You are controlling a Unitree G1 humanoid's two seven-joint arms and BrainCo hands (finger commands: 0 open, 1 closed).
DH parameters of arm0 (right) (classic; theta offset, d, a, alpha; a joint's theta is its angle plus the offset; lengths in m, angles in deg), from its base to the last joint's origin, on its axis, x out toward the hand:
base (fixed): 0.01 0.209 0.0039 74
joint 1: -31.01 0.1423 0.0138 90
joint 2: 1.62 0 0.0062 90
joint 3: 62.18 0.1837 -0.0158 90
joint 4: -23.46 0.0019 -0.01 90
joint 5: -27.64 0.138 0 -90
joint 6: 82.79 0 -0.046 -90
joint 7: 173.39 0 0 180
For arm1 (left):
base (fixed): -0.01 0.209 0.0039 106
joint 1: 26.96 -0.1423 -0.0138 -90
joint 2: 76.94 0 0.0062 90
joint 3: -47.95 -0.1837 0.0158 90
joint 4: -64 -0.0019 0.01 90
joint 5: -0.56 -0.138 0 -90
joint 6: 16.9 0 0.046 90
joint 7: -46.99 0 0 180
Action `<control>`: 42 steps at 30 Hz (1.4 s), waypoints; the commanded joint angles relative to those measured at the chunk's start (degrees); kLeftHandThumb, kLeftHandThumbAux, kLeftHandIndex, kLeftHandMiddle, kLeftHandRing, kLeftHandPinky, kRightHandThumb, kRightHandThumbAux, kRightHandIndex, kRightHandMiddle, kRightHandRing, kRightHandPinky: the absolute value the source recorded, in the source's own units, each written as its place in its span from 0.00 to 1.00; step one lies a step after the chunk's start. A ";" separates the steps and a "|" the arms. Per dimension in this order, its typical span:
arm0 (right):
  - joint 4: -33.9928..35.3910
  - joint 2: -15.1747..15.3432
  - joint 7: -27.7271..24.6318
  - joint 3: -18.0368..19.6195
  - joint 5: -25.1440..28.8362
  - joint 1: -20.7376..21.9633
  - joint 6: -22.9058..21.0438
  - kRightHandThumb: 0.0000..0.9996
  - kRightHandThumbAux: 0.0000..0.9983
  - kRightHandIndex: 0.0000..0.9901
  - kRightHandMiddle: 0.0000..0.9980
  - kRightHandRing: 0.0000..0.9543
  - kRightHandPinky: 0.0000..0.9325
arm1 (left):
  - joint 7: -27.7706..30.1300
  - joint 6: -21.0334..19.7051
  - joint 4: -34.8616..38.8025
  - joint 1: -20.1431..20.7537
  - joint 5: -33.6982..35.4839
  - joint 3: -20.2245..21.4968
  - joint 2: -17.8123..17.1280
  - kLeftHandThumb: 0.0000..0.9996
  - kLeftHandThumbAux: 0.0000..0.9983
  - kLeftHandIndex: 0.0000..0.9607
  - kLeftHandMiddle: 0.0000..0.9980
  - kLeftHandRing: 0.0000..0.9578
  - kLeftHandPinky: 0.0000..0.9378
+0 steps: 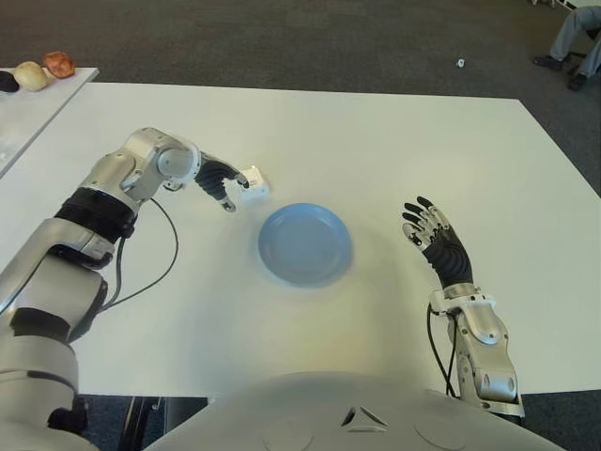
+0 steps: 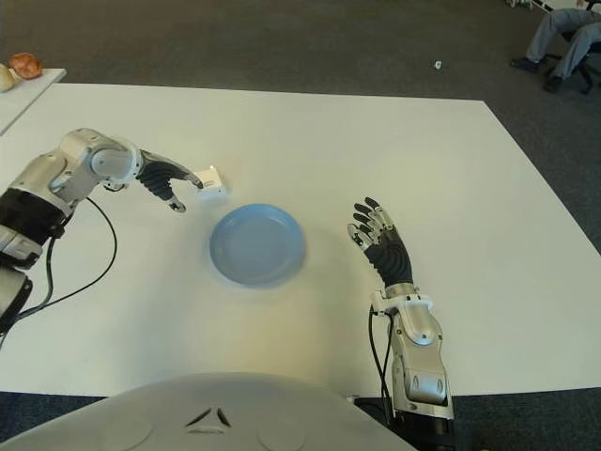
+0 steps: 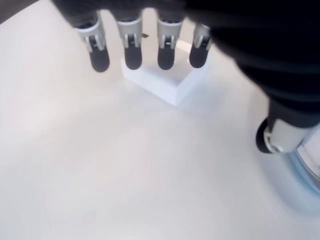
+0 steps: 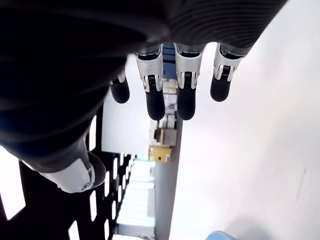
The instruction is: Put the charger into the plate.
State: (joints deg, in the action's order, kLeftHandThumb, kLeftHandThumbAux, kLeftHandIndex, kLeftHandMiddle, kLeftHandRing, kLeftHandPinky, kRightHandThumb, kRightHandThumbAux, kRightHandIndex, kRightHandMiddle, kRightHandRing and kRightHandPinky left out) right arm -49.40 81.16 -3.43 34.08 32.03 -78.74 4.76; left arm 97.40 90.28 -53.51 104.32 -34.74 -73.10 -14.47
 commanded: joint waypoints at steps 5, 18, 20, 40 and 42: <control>-0.37 0.53 -0.03 0.44 0.48 0.61 -1.13 0.00 0.62 0.04 0.17 0.15 0.10 | 2.73 1.48 5.09 -3.13 2.29 2.52 -2.86 0.00 0.49 0.00 0.00 0.01 0.03; -0.46 0.74 0.20 0.62 0.33 1.04 -1.30 0.00 0.62 0.04 0.17 0.15 0.11 | 2.10 5.09 9.08 -5.79 3.85 4.95 -5.35 0.00 0.52 0.00 0.00 0.06 0.26; -0.43 0.74 0.23 0.61 0.28 1.04 -1.36 0.00 0.62 0.05 0.18 0.15 0.11 | 1.94 5.77 9.41 -6.18 4.20 5.38 -5.55 0.00 0.52 0.00 0.00 0.09 0.32; -1.22 1.14 0.56 0.66 -0.21 1.53 -1.39 0.00 0.62 0.04 0.17 0.15 0.11 | 1.24 6.17 15.48 -9.54 5.86 8.80 -6.44 0.00 0.58 0.00 0.00 0.12 0.44; -1.39 1.21 0.60 0.67 -0.26 1.69 -1.44 0.00 0.61 0.04 0.17 0.15 0.11 | -4.32 7.80 14.04 -9.76 3.90 9.42 -5.36 0.00 0.58 0.00 0.00 0.11 0.42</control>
State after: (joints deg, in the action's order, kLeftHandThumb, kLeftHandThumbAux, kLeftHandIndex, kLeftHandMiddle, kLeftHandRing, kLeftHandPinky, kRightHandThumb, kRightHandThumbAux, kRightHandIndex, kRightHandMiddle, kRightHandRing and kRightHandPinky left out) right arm -49.91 82.22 -3.08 34.55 31.87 -77.68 4.13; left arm 99.15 96.25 -38.44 95.47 -28.70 -64.79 -20.82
